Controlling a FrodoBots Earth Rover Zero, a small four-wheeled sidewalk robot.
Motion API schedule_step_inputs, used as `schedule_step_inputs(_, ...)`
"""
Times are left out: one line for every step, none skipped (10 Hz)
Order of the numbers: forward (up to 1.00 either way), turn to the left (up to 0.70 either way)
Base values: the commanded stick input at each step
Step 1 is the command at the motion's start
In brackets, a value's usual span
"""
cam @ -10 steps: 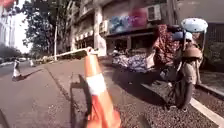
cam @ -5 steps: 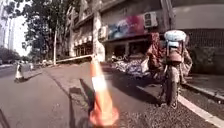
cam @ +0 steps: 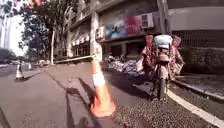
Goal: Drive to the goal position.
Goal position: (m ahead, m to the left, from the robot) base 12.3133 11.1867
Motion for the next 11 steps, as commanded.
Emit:
schedule_step_inputs(0.0, 0.0)
schedule_step_inputs(0.0, 0.0)
schedule_step_inputs(0.0, 0.0)
schedule_step_inputs(0.0, 0.0)
schedule_step_inputs(0.0, 0.0)
schedule_step_inputs(0.0, -0.27)
schedule_step_inputs(0.0, -0.45)
schedule_step_inputs(0.37, -0.29)
schedule_step_inputs(0.7, -0.14)
schedule_step_inputs(0.7, -0.14)
schedule_step_inputs(0.7, -0.14)
